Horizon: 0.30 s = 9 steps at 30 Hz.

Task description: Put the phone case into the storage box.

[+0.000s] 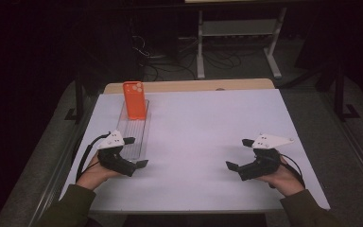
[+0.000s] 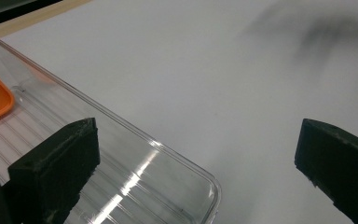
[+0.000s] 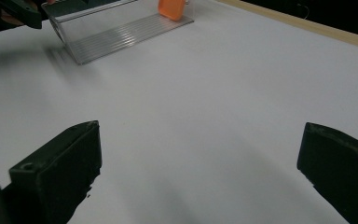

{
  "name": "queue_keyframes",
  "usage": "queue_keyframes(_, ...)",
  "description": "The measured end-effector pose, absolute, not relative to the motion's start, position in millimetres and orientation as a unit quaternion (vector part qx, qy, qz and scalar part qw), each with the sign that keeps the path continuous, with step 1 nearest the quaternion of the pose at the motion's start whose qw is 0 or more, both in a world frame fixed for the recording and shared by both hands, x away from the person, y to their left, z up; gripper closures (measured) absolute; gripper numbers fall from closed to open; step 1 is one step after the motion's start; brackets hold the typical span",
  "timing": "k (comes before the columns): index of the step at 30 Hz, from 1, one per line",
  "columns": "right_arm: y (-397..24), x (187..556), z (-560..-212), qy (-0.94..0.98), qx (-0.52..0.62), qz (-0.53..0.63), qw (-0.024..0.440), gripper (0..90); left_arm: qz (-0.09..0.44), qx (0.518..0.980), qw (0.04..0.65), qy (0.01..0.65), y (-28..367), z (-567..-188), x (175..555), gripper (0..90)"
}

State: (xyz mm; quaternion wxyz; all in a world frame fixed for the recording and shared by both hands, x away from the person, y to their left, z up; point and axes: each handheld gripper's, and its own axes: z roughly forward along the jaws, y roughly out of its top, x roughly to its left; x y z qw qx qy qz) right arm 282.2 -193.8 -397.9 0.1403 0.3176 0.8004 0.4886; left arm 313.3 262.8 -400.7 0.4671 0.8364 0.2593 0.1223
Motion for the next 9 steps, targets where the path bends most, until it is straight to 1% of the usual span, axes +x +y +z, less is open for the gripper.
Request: queue_keyframes(9,-195.2,281.6,-398.1,0.8,0.319,0.489,0.14,0.0,0.12,0.835,0.471,0.258,261.0,-401.4,313.2,0.0)
